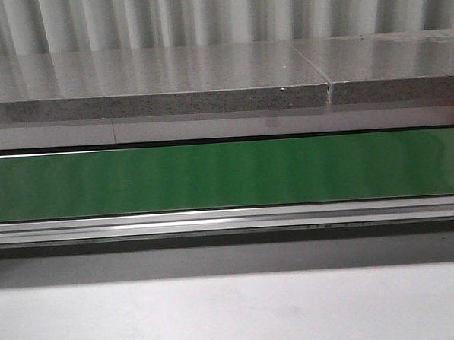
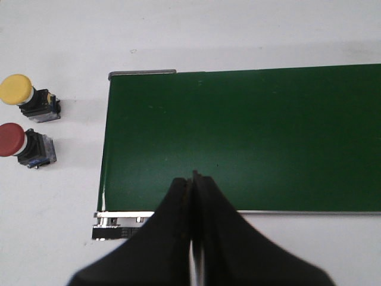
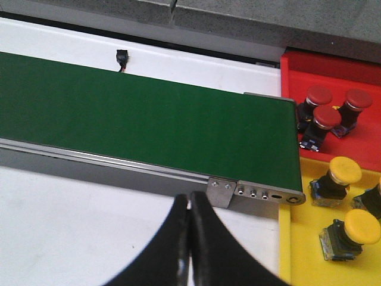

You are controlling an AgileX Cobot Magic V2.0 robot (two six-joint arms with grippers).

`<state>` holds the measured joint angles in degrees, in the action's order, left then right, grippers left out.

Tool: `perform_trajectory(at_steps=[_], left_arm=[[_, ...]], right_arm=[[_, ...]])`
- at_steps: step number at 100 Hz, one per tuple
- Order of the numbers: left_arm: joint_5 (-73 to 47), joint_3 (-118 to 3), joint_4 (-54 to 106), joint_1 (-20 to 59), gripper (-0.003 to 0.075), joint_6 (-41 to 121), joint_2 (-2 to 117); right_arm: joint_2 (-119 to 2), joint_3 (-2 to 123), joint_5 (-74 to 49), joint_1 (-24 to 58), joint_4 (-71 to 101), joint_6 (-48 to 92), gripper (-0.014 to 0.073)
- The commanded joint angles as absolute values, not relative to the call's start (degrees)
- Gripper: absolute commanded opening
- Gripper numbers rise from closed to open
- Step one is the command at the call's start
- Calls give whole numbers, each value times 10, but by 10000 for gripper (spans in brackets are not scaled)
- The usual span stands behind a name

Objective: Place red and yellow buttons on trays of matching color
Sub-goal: 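Move the left gripper down over the last red button in the cluster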

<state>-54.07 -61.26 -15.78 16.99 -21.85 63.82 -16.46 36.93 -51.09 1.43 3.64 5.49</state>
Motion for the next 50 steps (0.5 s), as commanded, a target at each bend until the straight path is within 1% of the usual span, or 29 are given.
perform_trajectory(at_steps=[1,35,50], left_arm=[[-502,-636,-159,153,-20,-224,641],[-488,-637,-95,21,-20,-175,672],[-487,-637,-9,-51,-20,-103,690]], right_arm=[[-170,382,-472,15,36,59,-68],[-170,382,-472,15,36,59,-68],[-170,382,-472,15,36,59,-68]])
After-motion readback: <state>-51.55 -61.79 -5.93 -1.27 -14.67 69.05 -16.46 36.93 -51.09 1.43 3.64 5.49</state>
